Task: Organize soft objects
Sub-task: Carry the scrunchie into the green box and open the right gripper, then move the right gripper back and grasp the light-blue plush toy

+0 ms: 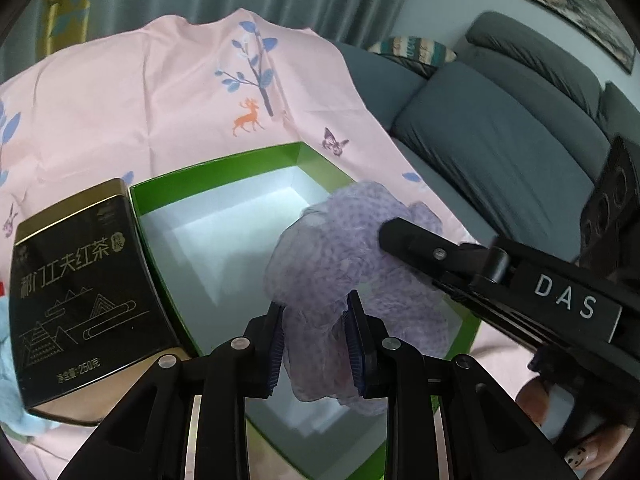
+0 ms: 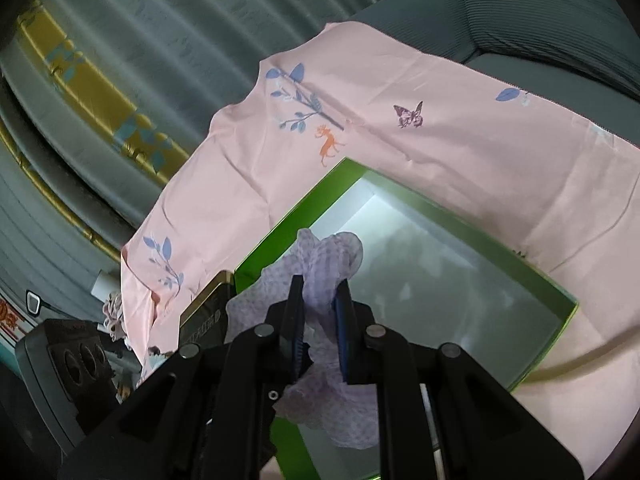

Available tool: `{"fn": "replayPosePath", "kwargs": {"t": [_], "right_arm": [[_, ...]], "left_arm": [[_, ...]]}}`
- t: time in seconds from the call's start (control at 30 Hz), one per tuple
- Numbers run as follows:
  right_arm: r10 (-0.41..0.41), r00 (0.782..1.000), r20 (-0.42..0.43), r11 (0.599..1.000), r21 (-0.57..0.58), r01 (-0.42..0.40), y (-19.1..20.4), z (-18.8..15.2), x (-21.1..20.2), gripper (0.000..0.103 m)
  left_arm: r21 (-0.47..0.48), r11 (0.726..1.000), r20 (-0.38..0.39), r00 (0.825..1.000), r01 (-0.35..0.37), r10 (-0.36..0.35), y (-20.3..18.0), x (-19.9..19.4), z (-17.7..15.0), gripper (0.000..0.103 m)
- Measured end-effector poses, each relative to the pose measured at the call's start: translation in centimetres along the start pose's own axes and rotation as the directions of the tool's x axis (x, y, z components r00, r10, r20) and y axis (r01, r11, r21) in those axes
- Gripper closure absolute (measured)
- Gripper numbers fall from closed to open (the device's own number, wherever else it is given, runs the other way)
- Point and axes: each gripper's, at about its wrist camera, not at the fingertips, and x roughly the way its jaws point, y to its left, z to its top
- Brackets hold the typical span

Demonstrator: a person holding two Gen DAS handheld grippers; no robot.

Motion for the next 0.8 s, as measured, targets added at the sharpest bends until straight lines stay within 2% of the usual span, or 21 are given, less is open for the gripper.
{"fn": "replayPosePath", "kwargs": {"t": [0.17,0.23,0.27,0.3,0.33,0.4,0.5,0.57,0.67,0.8], "right_arm": [[-0.007,1.0,0.009,1.0,-0.013,0.007,0.0,0.1,0.0,0.084],[-0.057,0.998,0.015,0.998,-0.037,0.058,0.4,0.1,-0.1,0.069],[-0.082,0.996,0.02,0.996,-0.041,0.082,0.5,0.0,-0.3,0.055],[-0.102,0.994,0.034,0.994,-0.04,0.103,0.5,0.0,-0.5,0.049],[-0.099,0.994,0.045,0.994,-0.039,0.1,0.5,-0.1,-0.8,0.049],[-0.09,0.995,0.041,0.995,-0.034,0.092,0.5,0.0,-1.0,0.046],[-0.086,0.995,0.051,0.996,-0.03,0.088,0.5,0.0,-1.6,0.03],[-0.082,0.995,0.059,0.996,-0.036,0.084,0.9,-0.2,-2.1,0.026],[-0.077,0.995,0.06,0.995,-0.062,0.081,1.6,-0.5,-2.4,0.012],[-0.072,0.994,0.079,0.988,-0.132,0.082,3.5,-1.8,-2.8,0.004]], "left_arm": [[-0.009,1.0,0.0,1.0,0.008,-0.008,0.2,0.0,0.2,0.076],[-0.008,1.0,-0.006,1.0,0.012,-0.012,0.3,-0.5,0.0,0.068],[-0.007,1.0,-0.009,1.0,0.021,-0.021,0.3,-0.7,0.0,0.061],[-0.011,1.0,-0.006,1.0,0.028,-0.028,0.5,-1.0,-0.1,0.053],[-0.018,0.999,0.002,1.0,0.03,-0.03,0.7,-1.5,-0.2,0.049],[-0.032,0.999,0.012,1.0,0.024,-0.024,1.1,-2.3,-0.3,0.034],[-0.049,0.998,0.043,0.998,0.039,-0.037,1.9,-4.3,-0.6,0.027],[-0.058,0.998,0.057,0.998,0.029,-0.026,2.6,-5.7,-0.9,0.024],[-0.07,0.998,0.076,0.997,0.002,0.004,3.9,-8.1,-1.6,0.02],[-0.119,0.992,0.102,0.994,-0.035,0.047,6.4,-11.2,-3.3,0.02]]}}
